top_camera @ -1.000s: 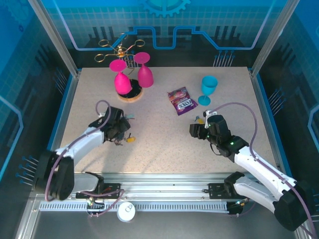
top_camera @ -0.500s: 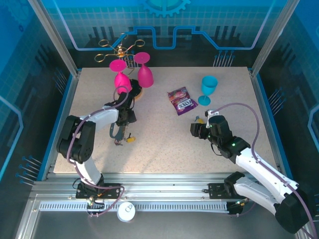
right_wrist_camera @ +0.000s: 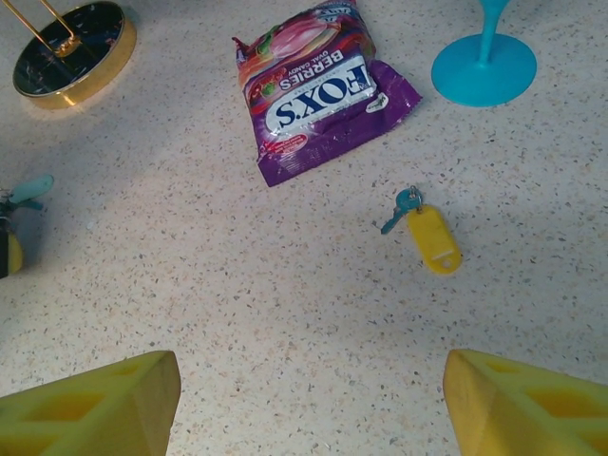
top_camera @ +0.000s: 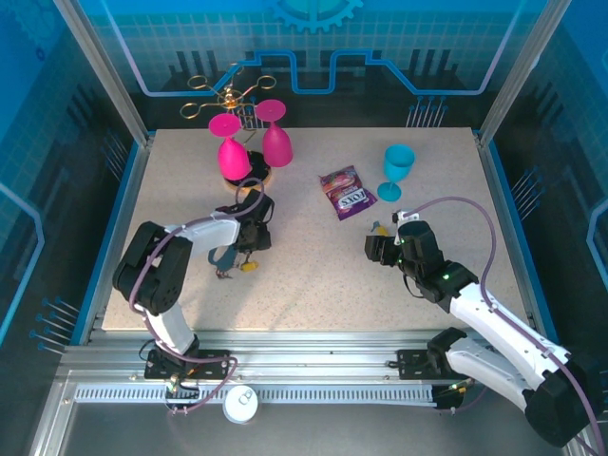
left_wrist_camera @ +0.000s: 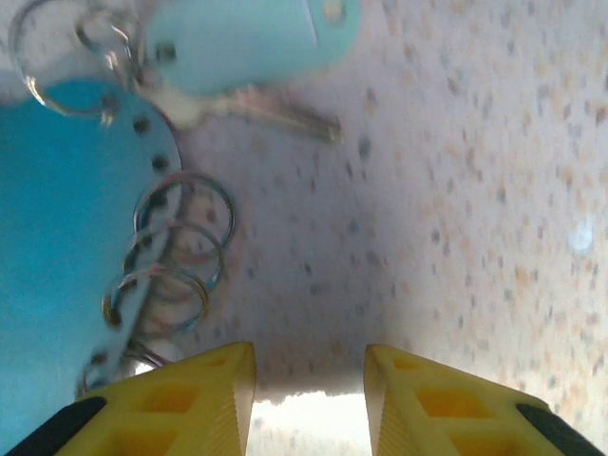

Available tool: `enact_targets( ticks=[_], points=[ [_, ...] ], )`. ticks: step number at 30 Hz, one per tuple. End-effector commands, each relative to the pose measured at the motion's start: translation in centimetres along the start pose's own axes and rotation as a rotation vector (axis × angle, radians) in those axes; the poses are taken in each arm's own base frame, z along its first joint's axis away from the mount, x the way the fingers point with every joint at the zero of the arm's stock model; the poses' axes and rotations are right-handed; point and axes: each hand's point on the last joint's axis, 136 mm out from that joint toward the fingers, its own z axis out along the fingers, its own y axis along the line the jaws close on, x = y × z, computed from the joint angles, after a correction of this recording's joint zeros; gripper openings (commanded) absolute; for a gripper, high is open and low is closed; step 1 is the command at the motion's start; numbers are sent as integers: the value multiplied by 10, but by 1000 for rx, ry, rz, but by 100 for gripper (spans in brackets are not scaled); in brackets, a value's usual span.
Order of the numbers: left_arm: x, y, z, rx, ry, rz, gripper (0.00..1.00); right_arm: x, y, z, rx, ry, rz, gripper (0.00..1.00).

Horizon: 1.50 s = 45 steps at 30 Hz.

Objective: Put the keys on the keyring

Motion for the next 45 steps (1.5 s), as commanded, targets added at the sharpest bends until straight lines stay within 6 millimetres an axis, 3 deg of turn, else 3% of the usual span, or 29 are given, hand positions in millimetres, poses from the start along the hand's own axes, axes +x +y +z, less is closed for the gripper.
enact_targets(
  ticks=[1,6,9,12,15,17,22,25,33,37,40,45],
  points=[
    [9,-3,-24,27,-16,1,36,2,-3,-4,20,-1,-22,74],
    [-5,5,-65,25,-126,-16,50,1,-2,-2,22,-1,-27,74],
    [-19,21,-73,-16,-183,-31,58,2,3,3,3,11,-31,74],
    [-26,37,-61,-24,-139,-73,62,5,6,7,1,33,-38,74],
    [-35,50,-45,-59,-110,-93,75,6,8,8,1,41,-40,74],
    [-38,52,-35,-57,-92,-98,75,5,9,8,-4,35,-36,74],
    [-36,39,-12,-9,-20,-85,75,5,9,6,-7,26,-40,74],
    [-28,28,-5,23,11,-68,70,5,7,5,-2,19,-44,75],
    [8,3,2,41,78,14,63,6,4,4,6,8,-55,75],
    [26,-17,-10,81,82,53,63,8,4,5,8,15,-70,75],
    [29,-31,-29,144,45,60,65,11,10,7,-30,32,-113,75],
    [0,-21,-85,205,-153,-32,69,17,55,13,-227,72,-295,71]
  ],
)
